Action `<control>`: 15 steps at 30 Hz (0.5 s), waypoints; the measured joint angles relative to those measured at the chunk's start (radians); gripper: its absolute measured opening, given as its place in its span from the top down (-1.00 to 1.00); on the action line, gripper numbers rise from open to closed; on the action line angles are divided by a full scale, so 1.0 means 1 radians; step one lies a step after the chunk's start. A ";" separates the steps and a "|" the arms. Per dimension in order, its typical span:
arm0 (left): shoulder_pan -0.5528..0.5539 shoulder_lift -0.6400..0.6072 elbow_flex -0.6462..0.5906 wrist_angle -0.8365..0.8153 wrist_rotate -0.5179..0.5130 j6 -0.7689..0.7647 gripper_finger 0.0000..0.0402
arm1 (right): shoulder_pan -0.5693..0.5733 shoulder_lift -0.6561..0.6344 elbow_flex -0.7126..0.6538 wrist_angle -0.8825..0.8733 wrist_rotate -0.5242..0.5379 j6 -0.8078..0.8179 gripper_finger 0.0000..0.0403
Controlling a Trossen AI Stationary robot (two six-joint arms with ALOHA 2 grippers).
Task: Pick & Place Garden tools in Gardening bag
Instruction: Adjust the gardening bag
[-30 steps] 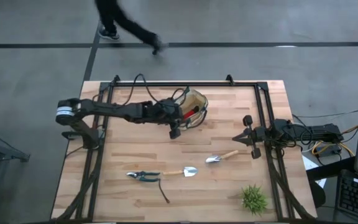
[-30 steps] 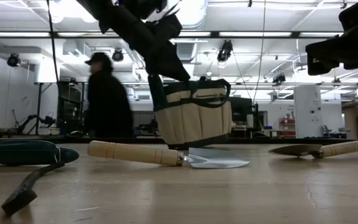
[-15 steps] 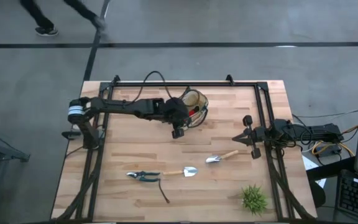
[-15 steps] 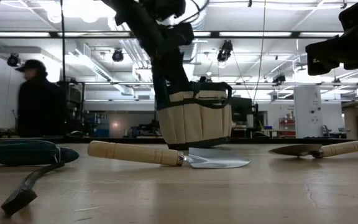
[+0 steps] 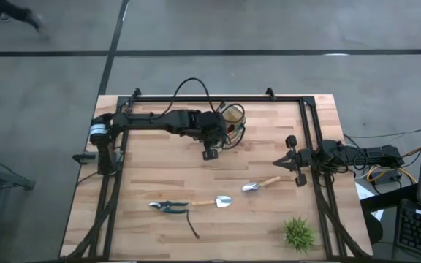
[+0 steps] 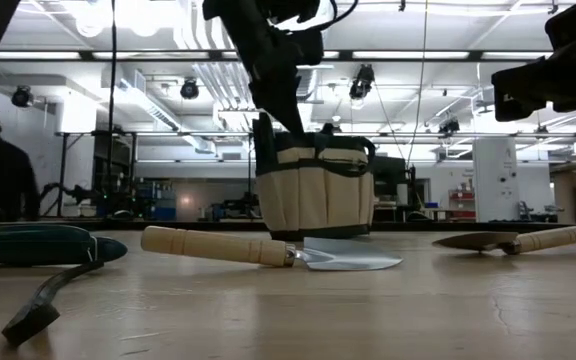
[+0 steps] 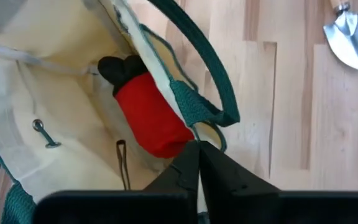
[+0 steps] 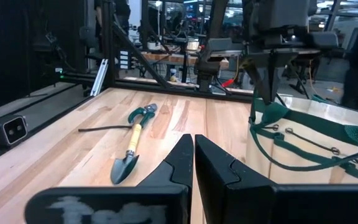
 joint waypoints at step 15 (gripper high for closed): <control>0.009 0.000 0.006 -0.001 0.101 -0.044 0.90 | 0.000 0.000 0.000 0.000 0.000 0.000 0.96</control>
